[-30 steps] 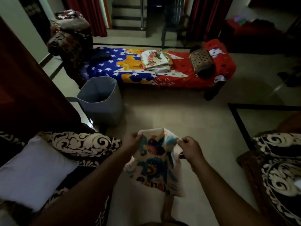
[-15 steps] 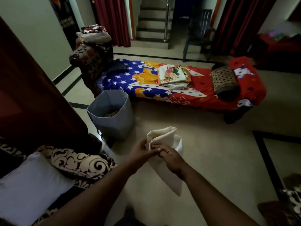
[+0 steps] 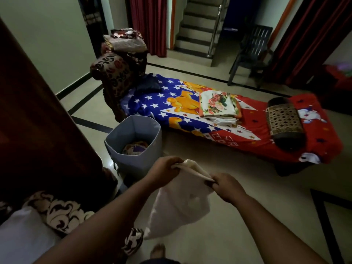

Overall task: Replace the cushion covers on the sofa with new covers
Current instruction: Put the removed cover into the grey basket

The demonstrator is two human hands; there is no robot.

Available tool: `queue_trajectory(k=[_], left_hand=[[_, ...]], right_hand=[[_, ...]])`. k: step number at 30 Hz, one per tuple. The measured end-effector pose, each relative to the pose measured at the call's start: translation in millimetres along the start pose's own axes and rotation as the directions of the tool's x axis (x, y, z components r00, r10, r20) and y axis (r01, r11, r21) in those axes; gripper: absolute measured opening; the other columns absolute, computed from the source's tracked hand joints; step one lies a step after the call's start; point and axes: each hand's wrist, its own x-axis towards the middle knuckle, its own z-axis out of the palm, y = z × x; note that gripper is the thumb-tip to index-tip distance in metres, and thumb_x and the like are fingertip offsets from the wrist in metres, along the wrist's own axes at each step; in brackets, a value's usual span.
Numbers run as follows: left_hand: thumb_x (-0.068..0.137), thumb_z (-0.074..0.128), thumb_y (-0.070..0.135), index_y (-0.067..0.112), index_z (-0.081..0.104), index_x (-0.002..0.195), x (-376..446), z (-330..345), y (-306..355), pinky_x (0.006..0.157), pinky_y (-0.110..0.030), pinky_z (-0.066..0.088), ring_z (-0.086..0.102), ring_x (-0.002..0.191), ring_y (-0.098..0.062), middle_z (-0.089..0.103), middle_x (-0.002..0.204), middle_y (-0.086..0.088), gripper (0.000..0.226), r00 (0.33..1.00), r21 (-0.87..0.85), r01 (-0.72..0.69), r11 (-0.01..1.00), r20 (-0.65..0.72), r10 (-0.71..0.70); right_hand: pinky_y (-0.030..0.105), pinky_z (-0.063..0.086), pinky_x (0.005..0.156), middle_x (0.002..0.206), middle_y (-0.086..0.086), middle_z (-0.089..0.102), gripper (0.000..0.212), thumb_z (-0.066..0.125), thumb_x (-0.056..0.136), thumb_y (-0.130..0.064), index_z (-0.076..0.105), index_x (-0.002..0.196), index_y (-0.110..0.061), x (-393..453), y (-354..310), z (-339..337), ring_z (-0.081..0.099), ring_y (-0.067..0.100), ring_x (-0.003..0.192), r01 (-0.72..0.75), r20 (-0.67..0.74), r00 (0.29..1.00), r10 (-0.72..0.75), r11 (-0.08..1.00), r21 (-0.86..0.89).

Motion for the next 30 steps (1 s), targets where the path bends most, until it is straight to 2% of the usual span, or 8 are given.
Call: queue_trajectory(k=[3,5,10,14,19,23,27,30], left_hand=[[0.096,0.064,0.030,0.026,0.071,0.115,30.0,-22.5,-35.2,0.076,-0.027,0.045,0.064,0.095,-0.013,0.071,0.107,0.004,0.019,0.999,0.247,0.036,0.968,-0.022,-0.032],[0.100,0.059,0.034,0.028,0.067,0.116,47.5,-33.4,-56.0,0.078,-0.028,0.048,0.064,0.097,-0.015,0.070,0.109,0.003,0.019,0.992,0.365,0.098,0.926,0.034,-0.119],[0.101,0.054,0.036,0.030,0.063,0.118,94.7,-52.3,-85.6,0.081,-0.032,0.055,0.066,0.097,-0.016,0.069,0.111,0.003,0.020,0.985,0.481,0.156,0.863,-0.007,-0.174],[0.099,0.059,0.037,0.032,0.066,0.115,138.2,-66.4,-101.1,0.078,-0.029,0.051,0.062,0.089,-0.011,0.070,0.106,0.007,0.019,0.936,0.354,0.352,0.867,-0.146,-0.320],[0.096,0.068,0.027,0.022,0.072,0.108,193.4,-80.3,-113.5,0.064,-0.022,0.051,0.064,0.082,-0.007,0.071,0.096,0.004,0.014,0.747,-0.129,0.589,0.798,-0.291,-0.598],[0.094,0.067,0.028,0.026,0.073,0.108,227.9,-97.1,-126.2,0.076,-0.045,0.063,0.068,0.086,-0.014,0.072,0.095,0.006,0.014,0.632,-0.307,0.597,0.741,-0.390,-0.670],[0.096,0.065,0.028,0.024,0.072,0.111,258.5,-124.4,-138.1,0.078,-0.037,0.060,0.068,0.089,-0.014,0.071,0.096,0.008,0.018,0.576,-0.368,0.544,0.754,-0.489,-0.655],[0.097,0.065,0.029,0.023,0.072,0.112,279.8,-145.2,-157.3,0.078,-0.036,0.060,0.068,0.091,-0.014,0.072,0.100,0.006,0.019,0.573,-0.384,0.489,0.783,-0.536,-0.620]], right_hand=[[0.038,0.053,0.069,0.095,-0.006,0.065,0.017,0.049,0.095,-0.036,0.065,0.097,-0.031,40.2,-20.0,-12.2,0.061,0.022,0.085,0.030,-0.091,0.995,-0.043,0.990,-0.138],[0.034,0.050,0.066,0.097,-0.006,0.066,0.016,0.047,0.095,-0.034,0.063,0.095,-0.031,70.3,-35.5,-17.3,0.062,0.022,0.087,0.057,-0.080,0.994,-0.075,0.977,-0.207],[0.036,0.055,0.068,0.089,-0.006,0.067,0.013,0.048,0.096,-0.036,0.059,0.092,-0.030,152.1,-53.7,-35.3,0.064,0.021,0.081,0.097,-0.043,0.994,-0.104,0.985,-0.146],[0.035,0.056,0.064,0.085,-0.010,0.065,0.011,0.052,0.099,-0.036,0.063,0.098,-0.036,223.0,-55.5,-55.5,0.062,0.012,0.077,0.135,-0.044,0.990,-0.135,0.991,-0.020],[0.034,0.055,0.066,0.085,-0.009,0.066,0.009,0.057,0.097,-0.033,0.066,0.097,-0.032,306.5,-71.5,-78.5,0.062,0.010,0.078,0.220,-0.034,0.975,-0.218,0.966,0.135],[0.033,0.051,0.062,0.080,-0.006,0.064,0.011,0.057,0.098,-0.030,0.064,0.091,-0.025,361.7,-95.9,-92.9,0.064,0.019,0.077,0.241,-0.046,0.970,-0.238,0.927,0.286],[0.044,0.062,0.069,0.082,-0.005,0.067,0.008,0.059,0.096,-0.028,0.063,0.090,-0.028,411.0,-131.1,-98.7,0.068,0.016,0.076,0.246,-0.036,0.965,-0.258,0.857,0.453],[0.026,0.051,0.057,0.086,-0.007,0.066,0.005,0.057,0.100,-0.026,0.062,0.099,-0.027,446.6,-160.8,-101.7,0.064,0.007,0.075,0.276,-0.040,0.956,-0.291,0.842,0.463]])
